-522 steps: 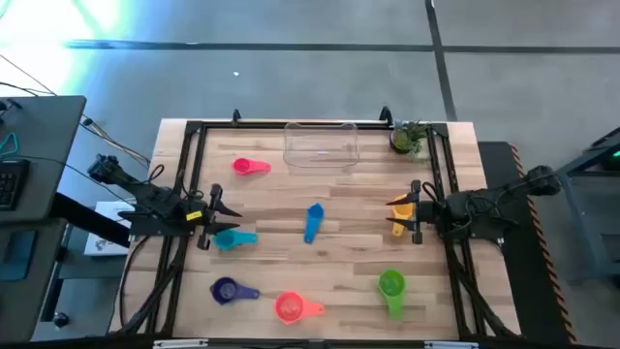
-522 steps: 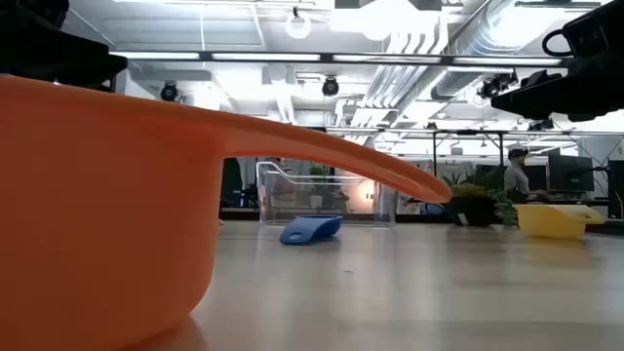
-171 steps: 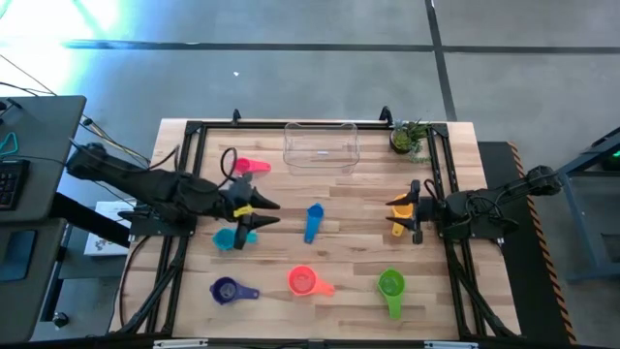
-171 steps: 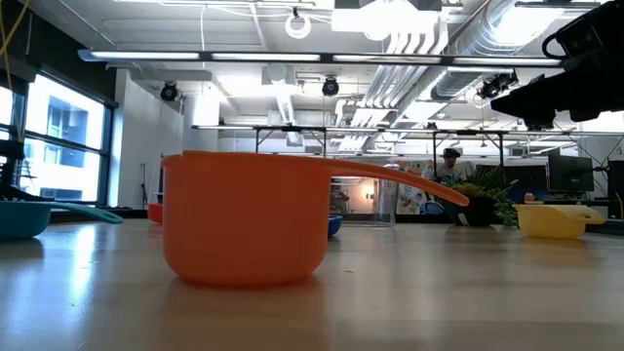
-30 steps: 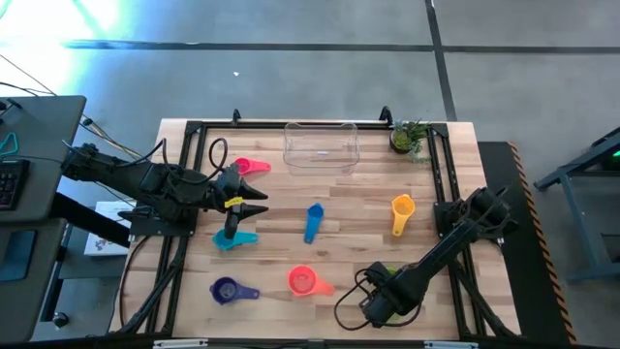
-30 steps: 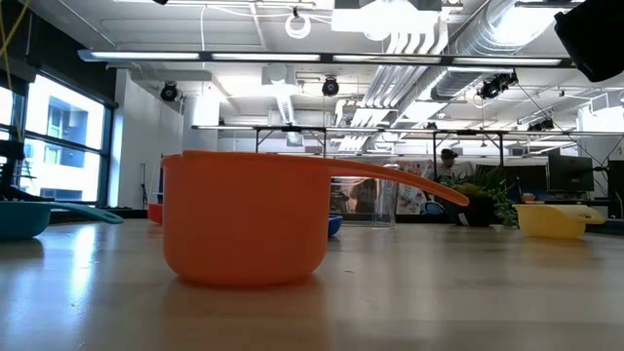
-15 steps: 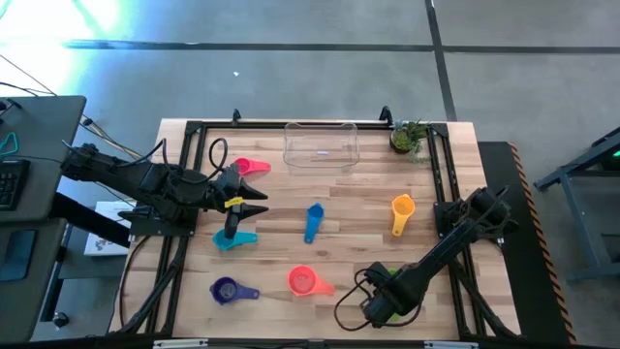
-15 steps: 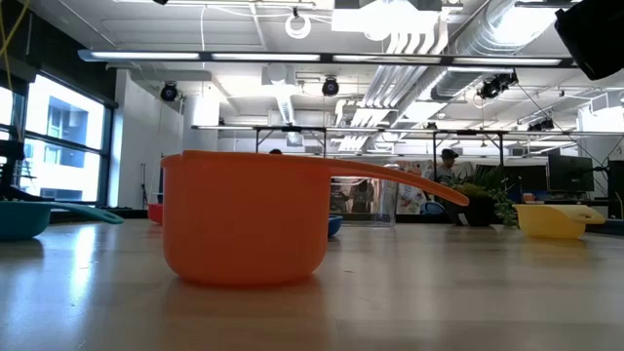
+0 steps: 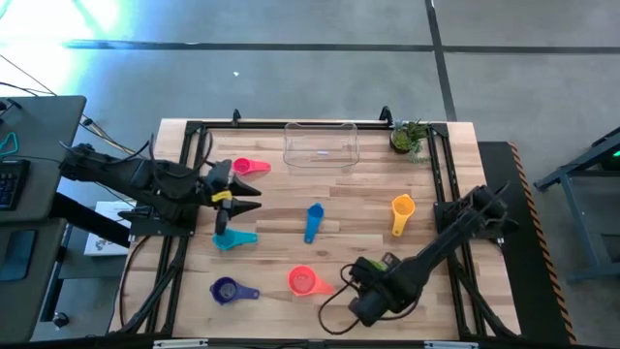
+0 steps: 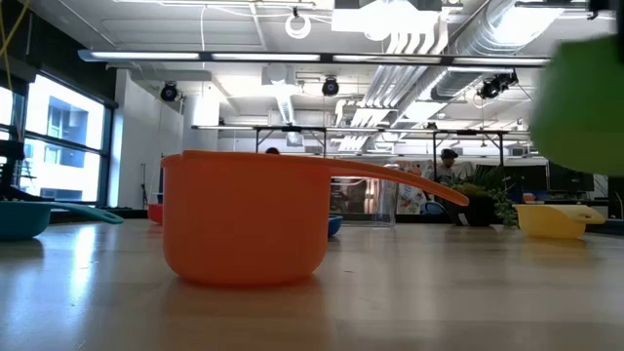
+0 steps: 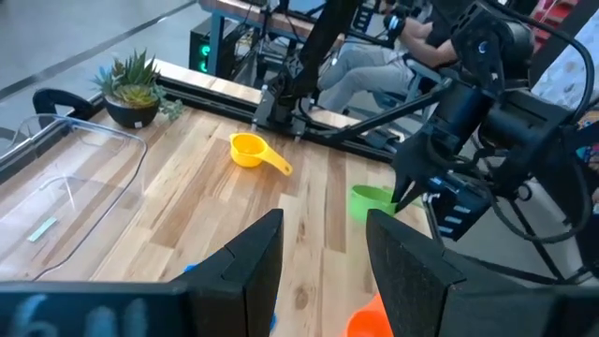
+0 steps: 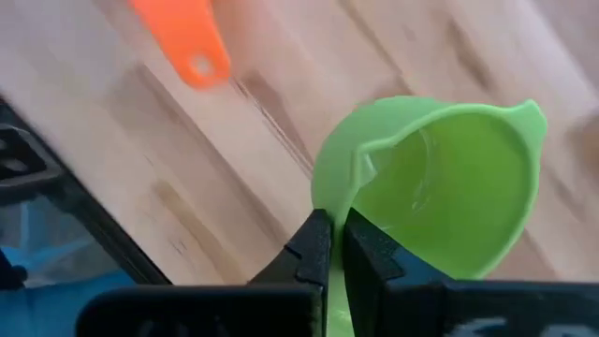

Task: Nest measuring cups in basket
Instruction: Stack the green measuring cup in the orange measuring cup

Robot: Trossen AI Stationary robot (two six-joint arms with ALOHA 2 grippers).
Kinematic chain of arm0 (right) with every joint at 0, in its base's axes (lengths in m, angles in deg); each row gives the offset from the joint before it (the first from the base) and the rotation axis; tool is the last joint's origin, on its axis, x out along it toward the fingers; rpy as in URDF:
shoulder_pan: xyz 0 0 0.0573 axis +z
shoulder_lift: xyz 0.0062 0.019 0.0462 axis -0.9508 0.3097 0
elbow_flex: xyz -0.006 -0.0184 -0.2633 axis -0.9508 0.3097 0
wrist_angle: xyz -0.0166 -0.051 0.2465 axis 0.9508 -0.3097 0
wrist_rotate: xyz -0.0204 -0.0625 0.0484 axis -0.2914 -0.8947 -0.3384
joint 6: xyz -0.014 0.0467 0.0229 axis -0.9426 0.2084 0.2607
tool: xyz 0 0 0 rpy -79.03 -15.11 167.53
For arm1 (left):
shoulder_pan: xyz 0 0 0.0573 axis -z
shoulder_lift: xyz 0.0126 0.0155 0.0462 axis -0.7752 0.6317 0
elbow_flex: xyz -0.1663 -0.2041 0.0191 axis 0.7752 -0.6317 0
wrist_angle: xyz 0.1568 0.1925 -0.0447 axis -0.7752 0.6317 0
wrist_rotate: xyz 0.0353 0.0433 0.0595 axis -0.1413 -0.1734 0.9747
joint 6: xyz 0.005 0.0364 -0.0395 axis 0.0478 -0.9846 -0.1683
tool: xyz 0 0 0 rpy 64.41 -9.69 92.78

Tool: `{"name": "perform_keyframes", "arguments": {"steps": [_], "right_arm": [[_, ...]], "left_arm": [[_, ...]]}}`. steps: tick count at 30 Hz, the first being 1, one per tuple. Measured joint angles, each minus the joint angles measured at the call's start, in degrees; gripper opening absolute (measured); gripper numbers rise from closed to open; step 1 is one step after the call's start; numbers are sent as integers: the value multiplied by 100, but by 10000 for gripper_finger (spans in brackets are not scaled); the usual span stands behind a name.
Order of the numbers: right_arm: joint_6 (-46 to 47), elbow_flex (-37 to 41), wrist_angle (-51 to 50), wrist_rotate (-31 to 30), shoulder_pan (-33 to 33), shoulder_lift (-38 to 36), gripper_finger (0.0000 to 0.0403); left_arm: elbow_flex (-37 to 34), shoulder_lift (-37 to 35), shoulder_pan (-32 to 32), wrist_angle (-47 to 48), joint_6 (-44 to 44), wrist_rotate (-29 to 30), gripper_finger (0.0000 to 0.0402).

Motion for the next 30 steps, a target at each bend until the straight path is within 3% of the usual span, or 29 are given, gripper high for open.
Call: {"name": "perform_keyframes", "arguments": {"steps": [23, 30], "right_arm": [[-4890, -1154, 1445, -851, -899, 0, 3], [-5710, -1410, 1688, -1036, -985, 18, 3]], "left_arm": [[0, -456, 15, 1027, 1520, -140, 147], [0, -454, 15, 1682, 1931, -133, 147]]}}
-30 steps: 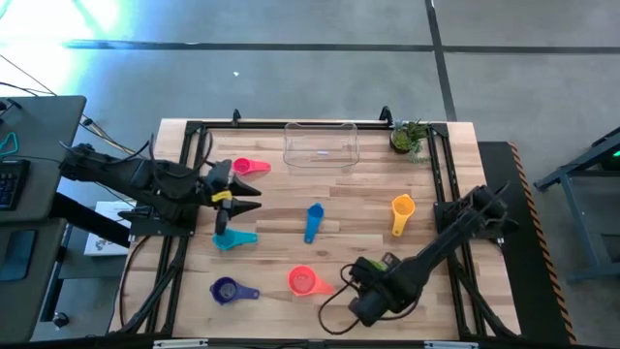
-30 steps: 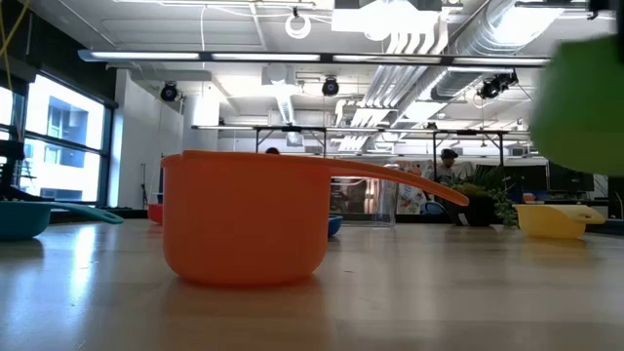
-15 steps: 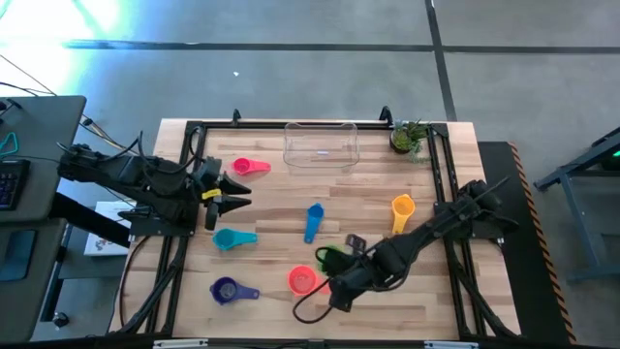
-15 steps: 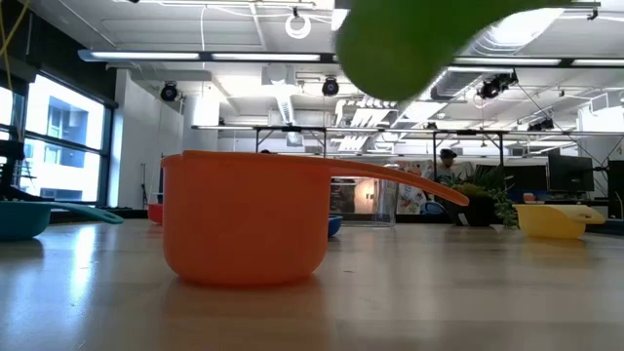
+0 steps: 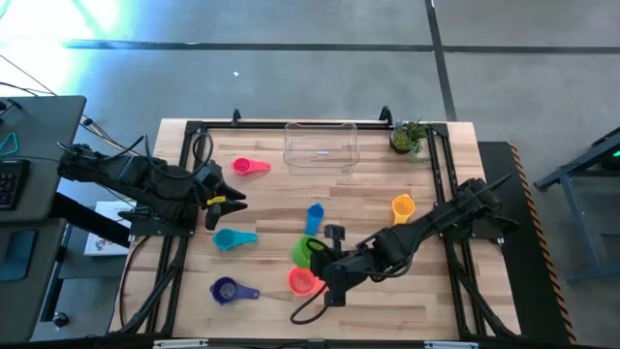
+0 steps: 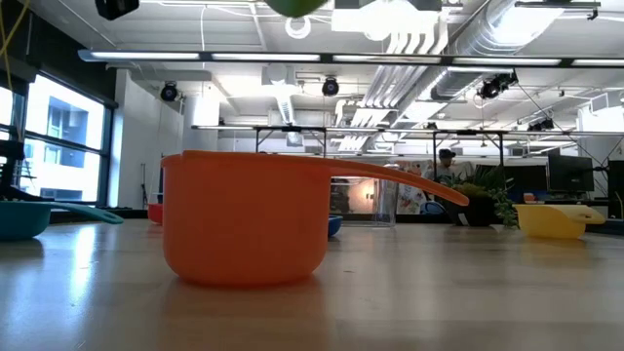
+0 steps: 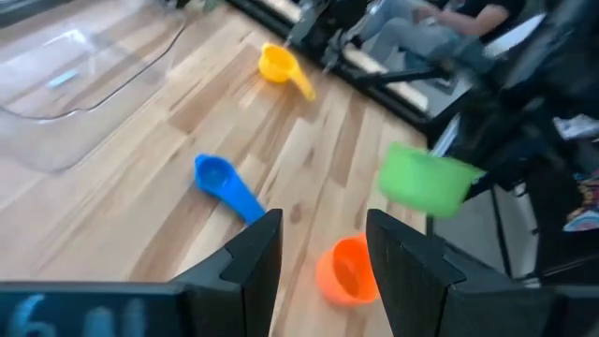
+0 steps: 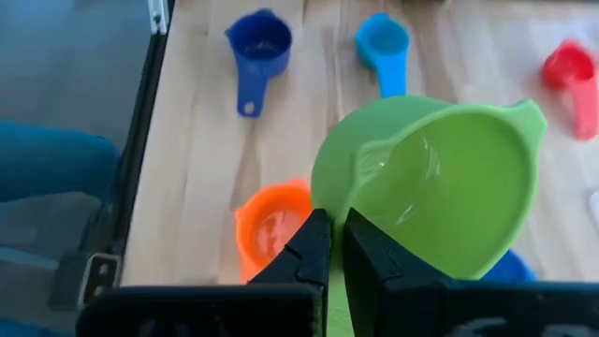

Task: Nest measuring cups in basket
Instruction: Stack the green measuring cup in the orange measuring cup

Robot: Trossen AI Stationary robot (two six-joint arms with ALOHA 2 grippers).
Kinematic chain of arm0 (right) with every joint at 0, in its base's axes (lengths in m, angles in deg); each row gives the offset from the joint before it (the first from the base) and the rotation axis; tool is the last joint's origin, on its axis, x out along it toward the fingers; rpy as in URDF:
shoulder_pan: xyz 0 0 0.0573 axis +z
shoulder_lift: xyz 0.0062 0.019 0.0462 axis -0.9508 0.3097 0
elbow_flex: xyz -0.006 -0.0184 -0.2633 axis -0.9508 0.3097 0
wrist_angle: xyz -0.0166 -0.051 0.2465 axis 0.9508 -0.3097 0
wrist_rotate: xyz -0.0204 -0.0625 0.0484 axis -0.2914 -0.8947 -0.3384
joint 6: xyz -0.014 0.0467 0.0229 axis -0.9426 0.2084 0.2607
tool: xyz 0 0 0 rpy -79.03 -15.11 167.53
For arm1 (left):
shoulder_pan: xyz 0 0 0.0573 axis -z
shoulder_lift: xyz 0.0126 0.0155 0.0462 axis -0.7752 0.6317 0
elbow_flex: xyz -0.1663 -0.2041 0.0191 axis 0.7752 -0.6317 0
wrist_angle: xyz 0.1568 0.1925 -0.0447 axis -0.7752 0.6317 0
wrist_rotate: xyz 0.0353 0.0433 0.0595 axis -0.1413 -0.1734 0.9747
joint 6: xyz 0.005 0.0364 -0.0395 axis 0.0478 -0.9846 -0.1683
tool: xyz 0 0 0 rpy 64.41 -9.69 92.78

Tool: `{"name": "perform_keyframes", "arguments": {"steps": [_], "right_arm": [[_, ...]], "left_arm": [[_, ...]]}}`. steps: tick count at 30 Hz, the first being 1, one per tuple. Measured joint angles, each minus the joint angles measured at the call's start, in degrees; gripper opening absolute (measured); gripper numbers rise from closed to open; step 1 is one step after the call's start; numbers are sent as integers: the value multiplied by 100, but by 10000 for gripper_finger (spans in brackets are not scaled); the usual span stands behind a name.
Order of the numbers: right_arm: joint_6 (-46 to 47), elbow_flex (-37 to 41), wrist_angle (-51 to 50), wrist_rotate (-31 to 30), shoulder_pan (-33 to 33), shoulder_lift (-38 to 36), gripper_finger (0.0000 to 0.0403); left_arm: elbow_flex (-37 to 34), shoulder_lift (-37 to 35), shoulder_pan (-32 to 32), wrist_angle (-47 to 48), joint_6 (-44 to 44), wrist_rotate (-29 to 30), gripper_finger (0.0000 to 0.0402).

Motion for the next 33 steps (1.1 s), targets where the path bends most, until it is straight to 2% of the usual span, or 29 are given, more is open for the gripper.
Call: {"name": "perform_keyframes", "arguments": {"steps": [14, 26, 33], "right_arm": [[-390, -237, -38, 242, 4, 730, 3], [-487, -237, -11, 1109, 43, 1180, 3], [-501, -237, 47, 1350, 41, 1426, 3]], "left_arm": [[0, -9, 0, 79, 5, 19, 147], [0, -9, 0, 79, 9, 28, 147], [0, -9, 0, 79, 12, 32, 147]]}}
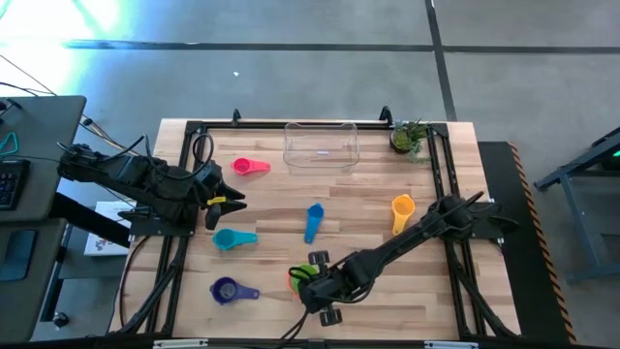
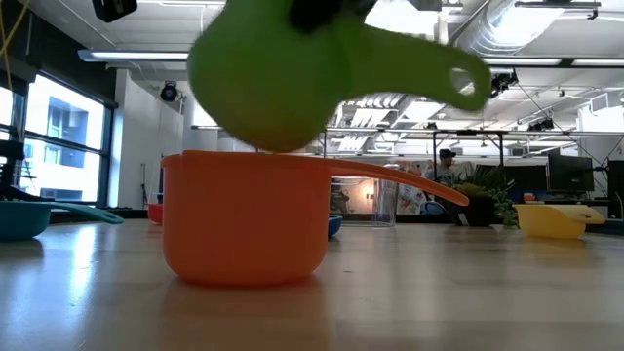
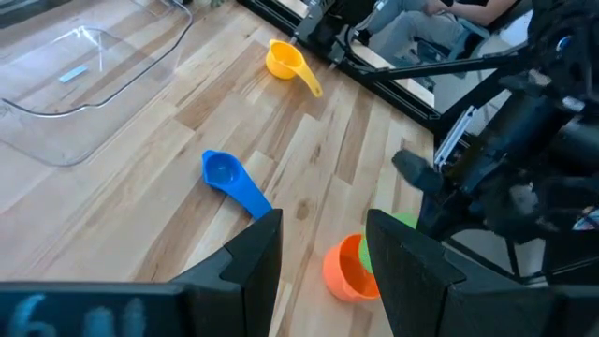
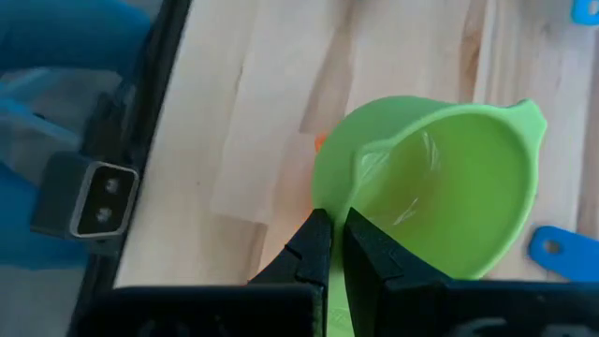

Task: Nest measuring cups in basket
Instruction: Stack the green measuring cup in the orange measuring cup

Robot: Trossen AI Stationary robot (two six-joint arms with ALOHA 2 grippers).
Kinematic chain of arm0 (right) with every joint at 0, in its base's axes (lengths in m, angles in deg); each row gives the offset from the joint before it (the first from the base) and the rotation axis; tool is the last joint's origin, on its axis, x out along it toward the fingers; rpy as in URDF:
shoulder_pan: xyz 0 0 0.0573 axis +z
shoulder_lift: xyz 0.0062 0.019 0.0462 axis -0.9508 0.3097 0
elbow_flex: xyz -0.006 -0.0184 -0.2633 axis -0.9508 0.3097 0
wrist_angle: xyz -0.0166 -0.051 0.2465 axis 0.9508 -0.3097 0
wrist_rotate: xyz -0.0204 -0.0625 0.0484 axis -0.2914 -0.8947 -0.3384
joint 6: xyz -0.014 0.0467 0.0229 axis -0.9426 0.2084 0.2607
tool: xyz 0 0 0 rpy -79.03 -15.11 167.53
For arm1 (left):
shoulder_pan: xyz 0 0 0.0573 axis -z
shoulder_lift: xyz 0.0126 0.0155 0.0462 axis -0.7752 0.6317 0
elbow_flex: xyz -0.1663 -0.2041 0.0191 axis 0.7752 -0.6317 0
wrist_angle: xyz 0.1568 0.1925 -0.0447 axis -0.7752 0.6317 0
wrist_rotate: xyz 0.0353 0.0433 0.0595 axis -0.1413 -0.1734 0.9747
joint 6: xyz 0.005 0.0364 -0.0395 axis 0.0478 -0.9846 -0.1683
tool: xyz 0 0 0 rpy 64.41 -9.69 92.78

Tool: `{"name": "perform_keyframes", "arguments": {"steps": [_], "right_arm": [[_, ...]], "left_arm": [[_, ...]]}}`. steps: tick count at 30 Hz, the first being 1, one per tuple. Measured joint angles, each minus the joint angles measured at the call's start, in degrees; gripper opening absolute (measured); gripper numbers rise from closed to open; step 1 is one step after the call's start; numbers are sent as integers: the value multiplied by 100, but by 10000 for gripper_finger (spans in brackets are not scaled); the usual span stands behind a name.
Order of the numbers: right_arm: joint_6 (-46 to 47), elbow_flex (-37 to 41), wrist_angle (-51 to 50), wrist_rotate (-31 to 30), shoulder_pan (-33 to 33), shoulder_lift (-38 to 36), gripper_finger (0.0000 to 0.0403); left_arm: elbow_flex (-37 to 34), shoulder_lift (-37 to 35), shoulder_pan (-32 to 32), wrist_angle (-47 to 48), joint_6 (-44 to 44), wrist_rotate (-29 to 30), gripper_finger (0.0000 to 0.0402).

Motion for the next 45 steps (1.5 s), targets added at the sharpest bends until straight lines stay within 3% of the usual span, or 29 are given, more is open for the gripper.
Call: {"name": "perform_keyframes", "arguments": {"steps": [29, 45], "right_arm": [[-26, 13, -7, 258, -192, 223, 14], [0, 13, -129, 237, -190, 226, 94]], "left_arm": [[0, 0, 0, 0, -4, 0, 147], [0, 0, 0, 1, -9, 0, 147]]}}
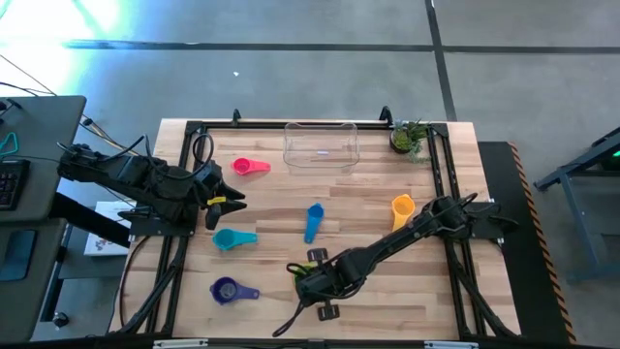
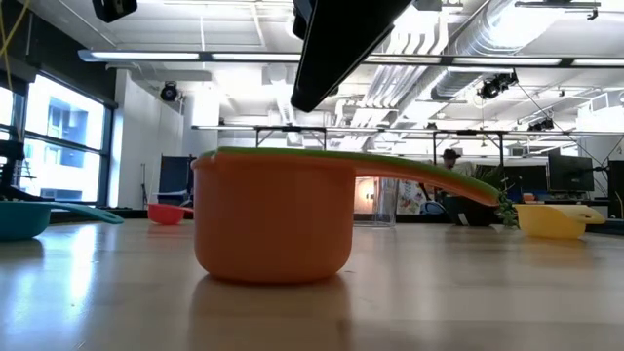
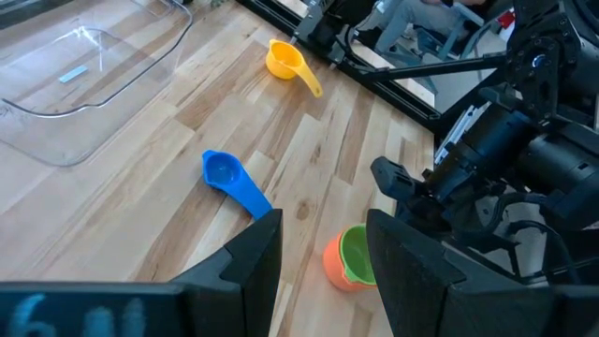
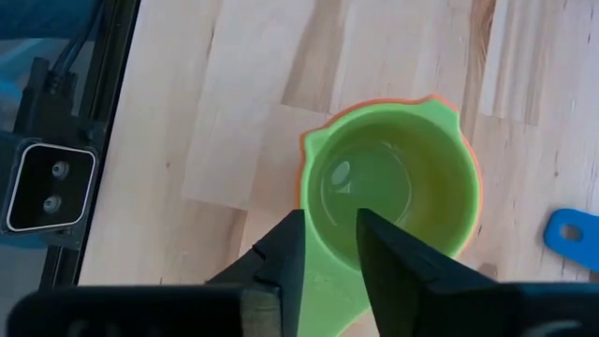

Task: Nest measuring cups in basket
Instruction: Stack the green measuring cup in the orange measuring cup, then stack the dark blue measuring cup in the green measuring cup

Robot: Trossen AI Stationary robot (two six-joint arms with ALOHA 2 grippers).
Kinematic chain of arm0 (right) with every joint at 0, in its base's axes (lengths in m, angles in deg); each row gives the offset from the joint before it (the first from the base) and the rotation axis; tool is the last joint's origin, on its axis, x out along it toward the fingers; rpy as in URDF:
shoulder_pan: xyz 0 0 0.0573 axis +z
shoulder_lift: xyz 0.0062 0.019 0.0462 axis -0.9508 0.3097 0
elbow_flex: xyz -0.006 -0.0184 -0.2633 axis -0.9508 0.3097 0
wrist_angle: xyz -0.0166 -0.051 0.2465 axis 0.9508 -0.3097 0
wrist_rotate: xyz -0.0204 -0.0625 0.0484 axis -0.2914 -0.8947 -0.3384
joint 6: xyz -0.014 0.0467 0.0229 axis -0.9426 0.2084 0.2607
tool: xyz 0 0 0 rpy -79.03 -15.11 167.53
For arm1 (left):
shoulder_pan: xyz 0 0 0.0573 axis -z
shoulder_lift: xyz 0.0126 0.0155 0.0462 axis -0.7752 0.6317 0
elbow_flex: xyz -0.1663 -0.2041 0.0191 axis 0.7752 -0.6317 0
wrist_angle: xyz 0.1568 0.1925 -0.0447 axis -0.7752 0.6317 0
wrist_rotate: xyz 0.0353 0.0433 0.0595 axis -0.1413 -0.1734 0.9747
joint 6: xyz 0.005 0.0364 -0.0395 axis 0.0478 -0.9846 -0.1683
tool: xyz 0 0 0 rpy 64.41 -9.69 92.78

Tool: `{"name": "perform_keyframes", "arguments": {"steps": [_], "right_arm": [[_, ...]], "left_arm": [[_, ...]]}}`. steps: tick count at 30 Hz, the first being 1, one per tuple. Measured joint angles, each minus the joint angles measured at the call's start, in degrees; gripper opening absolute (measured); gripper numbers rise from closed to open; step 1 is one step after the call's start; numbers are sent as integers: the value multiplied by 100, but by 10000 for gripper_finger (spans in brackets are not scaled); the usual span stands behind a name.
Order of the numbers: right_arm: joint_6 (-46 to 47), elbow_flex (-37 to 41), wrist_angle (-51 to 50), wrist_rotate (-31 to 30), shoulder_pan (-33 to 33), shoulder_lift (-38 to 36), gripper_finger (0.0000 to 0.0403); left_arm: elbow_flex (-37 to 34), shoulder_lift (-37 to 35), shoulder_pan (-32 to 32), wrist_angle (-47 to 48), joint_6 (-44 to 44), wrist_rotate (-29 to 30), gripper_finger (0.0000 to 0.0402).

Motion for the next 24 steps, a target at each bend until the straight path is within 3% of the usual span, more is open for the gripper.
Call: {"name": "perform_keyframes", "arguments": {"steps": [10, 24], "right_arm": [[-13, -451, -408, -108, 0, 7, 101], [78, -2093, -2927, -1543, -65, 0, 101]], "left_arm": [[0, 1, 2, 17, -9, -5, 147], [0, 2, 2, 818, -164, -10, 147]]}}
